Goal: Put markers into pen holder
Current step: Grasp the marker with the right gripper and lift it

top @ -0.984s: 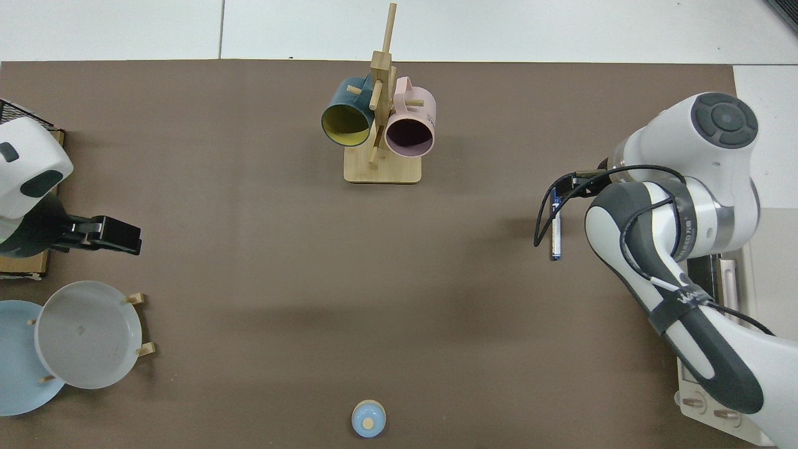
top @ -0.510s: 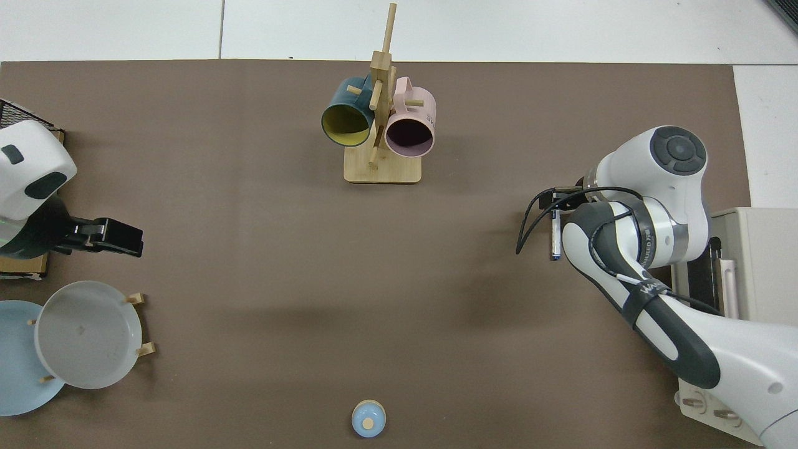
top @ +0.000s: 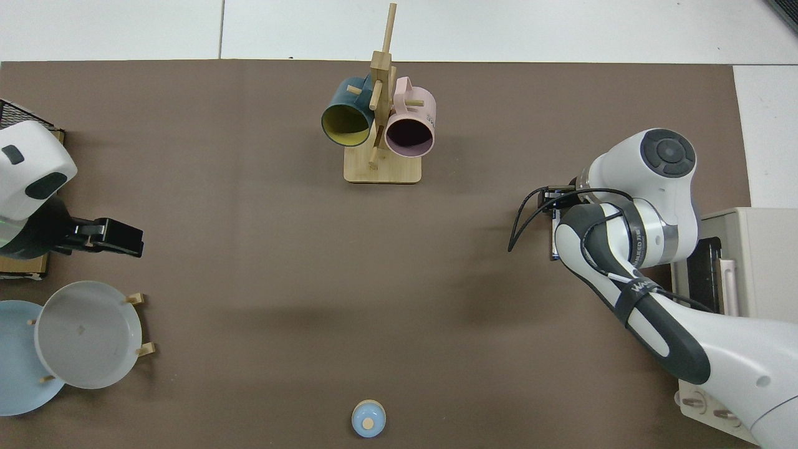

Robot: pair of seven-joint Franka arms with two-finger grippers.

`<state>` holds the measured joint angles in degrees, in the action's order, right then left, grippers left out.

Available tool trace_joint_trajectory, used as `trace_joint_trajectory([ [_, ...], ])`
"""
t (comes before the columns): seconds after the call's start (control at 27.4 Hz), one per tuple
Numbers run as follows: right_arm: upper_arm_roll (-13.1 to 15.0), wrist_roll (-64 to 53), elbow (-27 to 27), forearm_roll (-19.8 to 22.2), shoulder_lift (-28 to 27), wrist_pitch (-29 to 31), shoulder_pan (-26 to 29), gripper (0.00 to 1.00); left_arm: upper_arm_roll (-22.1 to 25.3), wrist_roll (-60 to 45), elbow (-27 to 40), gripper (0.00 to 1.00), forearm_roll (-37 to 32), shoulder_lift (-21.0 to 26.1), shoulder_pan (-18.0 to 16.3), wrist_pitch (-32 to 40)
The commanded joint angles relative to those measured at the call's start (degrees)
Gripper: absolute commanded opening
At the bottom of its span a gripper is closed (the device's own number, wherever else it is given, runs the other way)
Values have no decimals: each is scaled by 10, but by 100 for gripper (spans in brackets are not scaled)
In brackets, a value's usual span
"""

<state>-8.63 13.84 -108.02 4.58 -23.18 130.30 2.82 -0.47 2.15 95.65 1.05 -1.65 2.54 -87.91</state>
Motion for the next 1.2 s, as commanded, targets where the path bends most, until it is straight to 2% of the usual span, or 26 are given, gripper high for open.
trace_joint_trajectory([
  [0.0, -2, 15, 1, 15, -9, 18, 2, 62, 0, -1, 21, 100, -1, -18, -1, -7],
  [0.07, -2, 15, 3, 15, -10, 18, 1, 57, 0, -1, 21, 100, -1, -18, -1, -7],
  [0.18, -2, 20, 4, 15, -10, 18, 1, 45, 0, -1, 21, 100, -1, -18, -1, -7],
  [0.4, -3, 24, 6, 15, -12, 18, 1, 9, 0, -1, 21, 100, -1, -18, -1, -7],
  [0.47, -3, 28, 6, 15, -12, 18, 1, 1, 0, -1, 21, 100, -1, -18, -2, -7],
  [0.69, -3, 34, 12, 15, -13, 16, 0, 0, 0, -1, 20, 100, -1, -18, -2, -7],
  [0.91, -3, 64, 50, 7, -11, -19, -21, 0, -1, 0, 16, 100, -1, -18, -1, -7],
  [1.17, -13, 91, 59, -2, 23, -45, -21, 0, -1, 6, 5, 100, 4, -18, 3, -7],
])
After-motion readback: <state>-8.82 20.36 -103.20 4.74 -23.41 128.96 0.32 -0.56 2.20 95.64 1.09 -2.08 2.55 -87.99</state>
